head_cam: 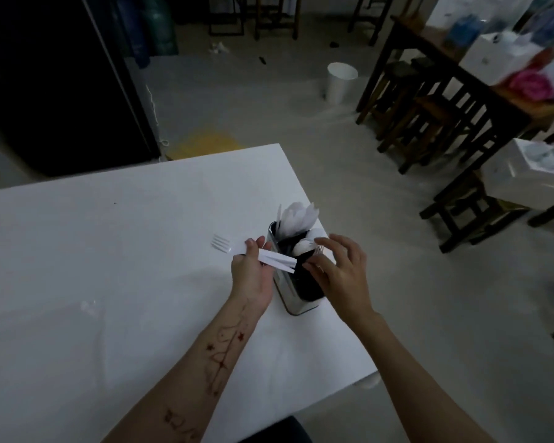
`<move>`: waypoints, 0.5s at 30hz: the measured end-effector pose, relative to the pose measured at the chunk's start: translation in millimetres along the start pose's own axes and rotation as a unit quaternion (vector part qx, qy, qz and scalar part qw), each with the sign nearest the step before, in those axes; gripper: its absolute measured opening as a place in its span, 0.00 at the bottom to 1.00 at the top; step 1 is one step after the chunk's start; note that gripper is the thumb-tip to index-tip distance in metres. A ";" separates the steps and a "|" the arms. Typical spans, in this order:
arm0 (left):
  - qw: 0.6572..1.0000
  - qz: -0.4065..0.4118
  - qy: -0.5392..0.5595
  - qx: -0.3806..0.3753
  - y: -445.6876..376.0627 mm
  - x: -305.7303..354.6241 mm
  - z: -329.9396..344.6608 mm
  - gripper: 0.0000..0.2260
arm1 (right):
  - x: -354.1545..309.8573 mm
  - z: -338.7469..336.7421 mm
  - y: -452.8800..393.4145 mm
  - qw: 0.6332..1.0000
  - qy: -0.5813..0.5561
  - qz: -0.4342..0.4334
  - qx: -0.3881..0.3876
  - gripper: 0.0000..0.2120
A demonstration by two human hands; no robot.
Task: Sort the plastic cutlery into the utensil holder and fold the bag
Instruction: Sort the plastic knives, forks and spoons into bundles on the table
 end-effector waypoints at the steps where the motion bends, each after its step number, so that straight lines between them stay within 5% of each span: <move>1: 0.999 0.023 -0.037 -0.004 -0.4 -2.8 3.8 0.07 | 8.3 1.5 -4.4 1.000 -0.008 0.014 -0.001 0.07; 6: 0.956 0.095 -0.275 -0.038 -4.1 -25.1 12.3 0.19 | 28.9 15.6 -13.4 0.996 -0.052 0.057 -0.038 0.07; 8: 0.901 0.130 -0.413 -0.035 -3.2 -30.5 12.9 0.25 | 31.9 18.3 -11.4 0.994 -0.073 0.075 -0.043 0.08; 13: 0.731 0.240 -0.639 -0.010 14.2 -33.3 23.5 0.21 | 26.6 10.8 -5.6 0.975 -0.183 0.120 -0.035 0.12; 15: 0.720 0.237 -0.651 -0.026 17.1 -38.9 22.7 0.19 | 15.6 5.5 -7.6 0.962 -0.246 0.109 -0.037 0.19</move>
Point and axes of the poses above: each hand's wrist, its own y-axis away from the middle knuckle, its own z-axis out of the palm, x = y × z, the point moved 9 cm from there along -y, towards the middle knuckle, and after that the axes turned 2 degrees about -x, right-handed, at the moved point
